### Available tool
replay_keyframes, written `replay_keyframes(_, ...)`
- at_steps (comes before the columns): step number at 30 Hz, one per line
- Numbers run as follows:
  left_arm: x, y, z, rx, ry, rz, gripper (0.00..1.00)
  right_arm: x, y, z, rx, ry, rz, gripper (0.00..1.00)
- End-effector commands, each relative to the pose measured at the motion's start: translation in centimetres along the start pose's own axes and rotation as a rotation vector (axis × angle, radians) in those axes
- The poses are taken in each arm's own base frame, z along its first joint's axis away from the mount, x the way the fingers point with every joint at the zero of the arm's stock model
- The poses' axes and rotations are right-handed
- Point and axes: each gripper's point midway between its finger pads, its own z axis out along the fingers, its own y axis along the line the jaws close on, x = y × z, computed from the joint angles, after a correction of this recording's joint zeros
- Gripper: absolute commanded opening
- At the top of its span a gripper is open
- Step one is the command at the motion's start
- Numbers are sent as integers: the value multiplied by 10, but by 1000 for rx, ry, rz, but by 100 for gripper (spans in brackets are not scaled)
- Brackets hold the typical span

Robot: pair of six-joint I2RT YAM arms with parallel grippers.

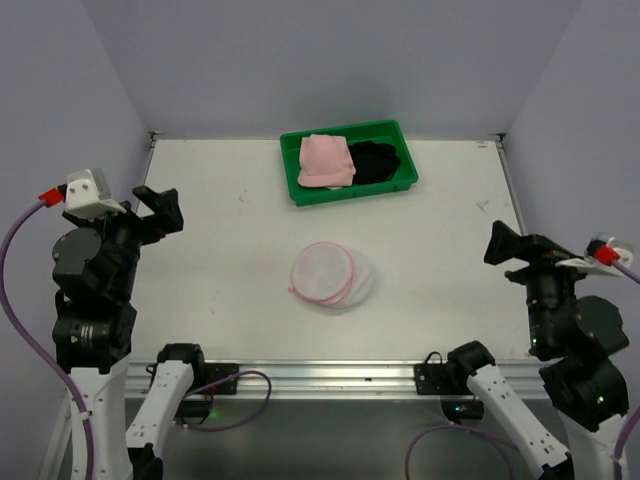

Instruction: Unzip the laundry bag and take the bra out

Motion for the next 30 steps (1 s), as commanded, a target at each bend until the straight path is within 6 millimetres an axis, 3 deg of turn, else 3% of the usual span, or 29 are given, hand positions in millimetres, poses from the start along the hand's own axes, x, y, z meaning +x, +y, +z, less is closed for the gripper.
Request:
replay_keyframes(1,1,10,-23,-48,28,58,100,-3,-11,-12,-6,-38,-49,99)
replay_keyframes(5,-12,13,-51,-52,-43,58,100,-2,-19,-26,-27,-70,-44,99)
replay_keyframes(11,-6,24,-65,-87,-72,46,100,-1,-26,-37,-41,-108,-19,99)
replay_keyframes(17,7,30,-61,-109,-56,34,100,-1,-28,-41,-49,-121,-10,99)
replay_keyframes(30,25,22,-52,-59,-7,24,100,3,-23,-39,-75,-116,-14,99)
